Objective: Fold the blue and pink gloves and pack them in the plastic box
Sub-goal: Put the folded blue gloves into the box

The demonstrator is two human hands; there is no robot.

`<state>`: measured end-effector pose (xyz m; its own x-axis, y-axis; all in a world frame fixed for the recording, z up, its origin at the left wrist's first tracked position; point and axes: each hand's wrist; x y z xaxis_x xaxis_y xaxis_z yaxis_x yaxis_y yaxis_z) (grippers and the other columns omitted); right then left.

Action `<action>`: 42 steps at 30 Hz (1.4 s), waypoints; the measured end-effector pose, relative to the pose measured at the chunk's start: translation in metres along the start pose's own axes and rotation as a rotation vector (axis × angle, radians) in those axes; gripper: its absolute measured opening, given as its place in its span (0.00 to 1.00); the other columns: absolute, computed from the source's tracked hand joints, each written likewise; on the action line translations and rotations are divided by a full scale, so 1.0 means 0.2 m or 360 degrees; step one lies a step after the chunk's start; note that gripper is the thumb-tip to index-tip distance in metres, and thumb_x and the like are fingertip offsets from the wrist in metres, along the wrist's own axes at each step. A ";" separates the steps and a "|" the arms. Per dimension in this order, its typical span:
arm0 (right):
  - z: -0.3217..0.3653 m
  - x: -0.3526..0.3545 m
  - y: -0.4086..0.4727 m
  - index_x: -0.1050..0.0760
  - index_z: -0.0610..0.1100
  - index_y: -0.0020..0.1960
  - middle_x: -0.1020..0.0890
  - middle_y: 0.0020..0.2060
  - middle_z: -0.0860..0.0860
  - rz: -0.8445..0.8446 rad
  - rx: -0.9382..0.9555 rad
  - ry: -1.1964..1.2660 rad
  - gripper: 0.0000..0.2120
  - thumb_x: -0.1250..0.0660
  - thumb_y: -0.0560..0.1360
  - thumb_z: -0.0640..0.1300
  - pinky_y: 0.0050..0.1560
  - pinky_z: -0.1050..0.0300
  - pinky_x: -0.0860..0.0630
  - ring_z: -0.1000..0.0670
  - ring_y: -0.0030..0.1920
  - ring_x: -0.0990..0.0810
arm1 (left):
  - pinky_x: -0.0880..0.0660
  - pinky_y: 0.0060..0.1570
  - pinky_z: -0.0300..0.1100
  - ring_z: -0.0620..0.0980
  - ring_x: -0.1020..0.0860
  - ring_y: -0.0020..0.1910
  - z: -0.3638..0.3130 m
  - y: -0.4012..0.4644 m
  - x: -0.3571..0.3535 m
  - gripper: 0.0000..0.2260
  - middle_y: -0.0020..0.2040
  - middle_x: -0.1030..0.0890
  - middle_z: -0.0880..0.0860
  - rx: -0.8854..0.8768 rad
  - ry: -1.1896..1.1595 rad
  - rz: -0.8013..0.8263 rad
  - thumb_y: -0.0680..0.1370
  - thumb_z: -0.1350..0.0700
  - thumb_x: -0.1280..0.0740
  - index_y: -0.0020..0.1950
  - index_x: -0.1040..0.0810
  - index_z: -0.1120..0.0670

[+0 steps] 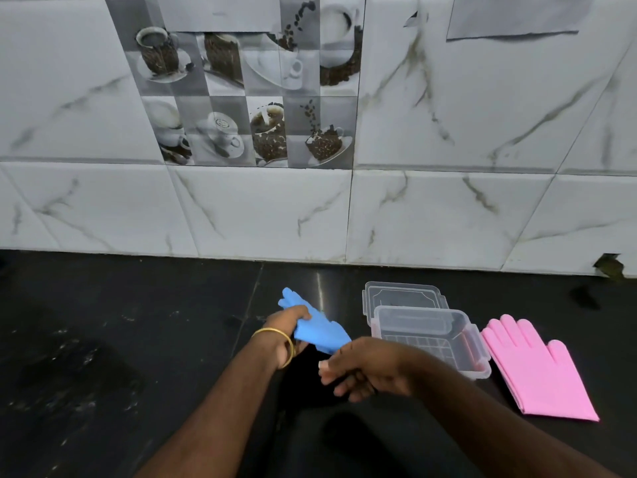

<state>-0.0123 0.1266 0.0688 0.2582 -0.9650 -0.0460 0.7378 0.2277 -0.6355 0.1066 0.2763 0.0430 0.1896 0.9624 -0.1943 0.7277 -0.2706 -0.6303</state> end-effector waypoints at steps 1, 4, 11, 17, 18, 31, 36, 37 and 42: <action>-0.01 0.00 -0.01 0.19 0.44 0.56 0.15 0.53 0.47 0.0028 -0.0010 0.0050 0.27 0.22 0.64 0.59 0.42 0.59 0.21 0.53 0.43 0.17 | 0.23 0.26 0.38 0.53 0.18 0.31 -0.04 -0.02 -0.03 0.08 0.36 0.16 0.58 -0.0057 -0.0061 0.0005 0.72 0.63 0.33 0.51 0.21 0.60; 0.02 -0.01 -0.04 0.24 0.42 0.63 0.16 0.56 0.44 -0.0058 0.0030 0.0393 0.38 0.29 0.66 0.69 0.44 0.54 0.19 0.47 0.49 0.15 | 0.22 0.28 0.39 0.52 0.19 0.37 -0.14 -0.09 -0.12 0.10 0.42 0.17 0.57 -0.0242 -0.0159 0.0022 0.71 0.63 0.31 0.53 0.21 0.59; 0.22 0.14 -0.11 0.22 0.43 0.62 0.14 0.50 0.44 -0.0759 0.0842 0.1549 0.24 0.29 0.72 0.56 0.50 0.50 0.20 0.46 0.48 0.15 | 0.18 0.49 0.52 0.61 0.18 0.53 -0.13 -0.23 -0.48 0.16 0.55 0.17 0.63 -0.0473 -0.0573 0.0453 0.73 0.66 0.30 0.60 0.23 0.61; 0.28 0.29 -0.25 0.25 0.36 0.64 0.17 0.55 0.37 -0.0966 0.0883 0.1538 0.17 0.33 0.75 0.34 0.57 0.39 0.21 0.38 0.55 0.17 | 0.24 0.34 0.41 0.49 0.18 0.38 0.08 -0.23 -0.62 0.28 0.47 0.16 0.54 -0.0406 -0.0606 0.0605 0.65 0.41 0.23 0.58 0.19 0.57; 0.29 0.29 -0.26 0.25 0.36 0.64 0.17 0.55 0.37 -0.0972 0.0892 0.1535 0.17 0.33 0.75 0.34 0.55 0.40 0.20 0.37 0.55 0.17 | 0.25 0.33 0.41 0.50 0.19 0.36 0.11 -0.22 -0.61 0.31 0.45 0.16 0.55 -0.0308 -0.0686 0.0629 0.62 0.33 0.26 0.53 0.18 0.56; 0.12 0.68 -0.54 0.21 0.37 0.58 0.16 0.53 0.38 -0.0621 0.0715 0.1360 0.16 0.32 0.71 0.36 0.47 0.43 0.17 0.39 0.49 0.15 | 0.35 0.62 0.73 0.67 0.27 0.66 0.11 -0.17 -0.96 0.31 0.68 0.26 0.64 -0.0012 -0.0928 0.1294 0.75 0.39 0.41 0.71 0.30 0.57; -0.07 0.78 -0.52 0.22 0.38 0.59 0.15 0.52 0.39 -0.0704 0.0488 0.1191 0.16 0.32 0.71 0.34 0.45 0.46 0.16 0.40 0.49 0.14 | 0.29 0.58 0.68 0.64 0.24 0.63 0.10 -0.09 -0.77 0.48 0.64 0.22 0.62 0.0136 -0.0950 0.1273 0.58 0.22 0.37 0.63 0.20 0.57; -0.10 0.79 -0.52 0.21 0.37 0.58 0.15 0.52 0.39 -0.0722 0.0452 0.1151 0.16 0.32 0.71 0.34 0.45 0.47 0.16 0.40 0.49 0.14 | 0.30 0.60 0.67 0.63 0.25 0.64 0.11 -0.09 -0.75 0.47 0.65 0.23 0.61 0.0154 -0.0883 0.1287 0.59 0.24 0.34 0.64 0.22 0.57; -0.20 0.81 -0.44 0.23 0.36 0.59 0.15 0.51 0.40 -0.1048 0.0343 0.0658 0.16 0.32 0.72 0.34 0.51 0.48 0.19 0.41 0.49 0.16 | 0.22 0.48 0.61 0.62 0.19 0.54 0.22 -0.08 -0.76 0.26 0.58 0.19 0.62 0.0116 -0.0423 0.0947 0.68 0.49 0.25 0.63 0.22 0.57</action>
<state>-0.0605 -0.0544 0.0876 -0.4921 -0.8702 -0.0218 0.7730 -0.4254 -0.4706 0.0379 0.1343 0.0498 0.3698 0.6124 -0.6987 0.5005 -0.7649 -0.4055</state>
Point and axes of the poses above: each hand's wrist, its own y-axis towards the middle knuckle, its own x-axis out of the back of the hand, z = x × y
